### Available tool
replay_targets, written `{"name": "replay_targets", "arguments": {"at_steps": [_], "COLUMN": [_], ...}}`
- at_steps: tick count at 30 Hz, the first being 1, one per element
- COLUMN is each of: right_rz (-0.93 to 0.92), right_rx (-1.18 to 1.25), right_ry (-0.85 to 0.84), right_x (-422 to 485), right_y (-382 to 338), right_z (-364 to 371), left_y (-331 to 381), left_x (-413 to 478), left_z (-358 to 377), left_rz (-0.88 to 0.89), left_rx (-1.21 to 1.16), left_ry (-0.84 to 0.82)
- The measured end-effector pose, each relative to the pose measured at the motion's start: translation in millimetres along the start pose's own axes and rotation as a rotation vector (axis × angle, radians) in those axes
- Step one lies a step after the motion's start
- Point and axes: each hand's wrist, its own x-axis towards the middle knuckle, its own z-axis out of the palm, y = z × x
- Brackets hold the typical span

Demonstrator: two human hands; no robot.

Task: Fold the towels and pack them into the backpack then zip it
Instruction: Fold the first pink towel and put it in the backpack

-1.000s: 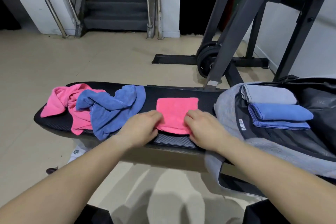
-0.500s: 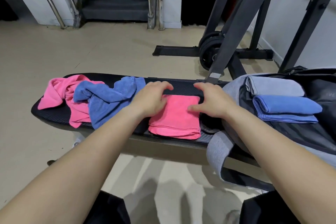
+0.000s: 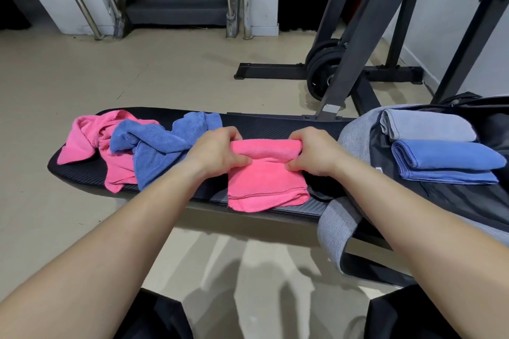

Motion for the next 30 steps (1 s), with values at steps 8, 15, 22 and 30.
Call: {"name": "replay_targets", "arguments": {"at_steps": [8, 15, 22, 30], "right_rz": [0.062, -0.020, -0.117, -0.156], "right_rx": [0.595, 0.576, 0.265, -0.012], "right_ry": [-0.105, -0.148, -0.139, 0.074], "right_x": [-20, -27, -44, -49], "right_y": [2, 16, 23, 4], "right_z": [-9, -11, -6, 16], "left_y": [3, 4, -8, -1], "left_x": [-25, -40, -60, -83], "left_z": [1, -3, 6, 23], "left_rz": [0.003, 0.106, 0.283, 0.453], "left_rx": [-0.390, -0.261, 0.042, 0.456], "left_ry": [0.032, -0.017, 0.010, 0.098]}}
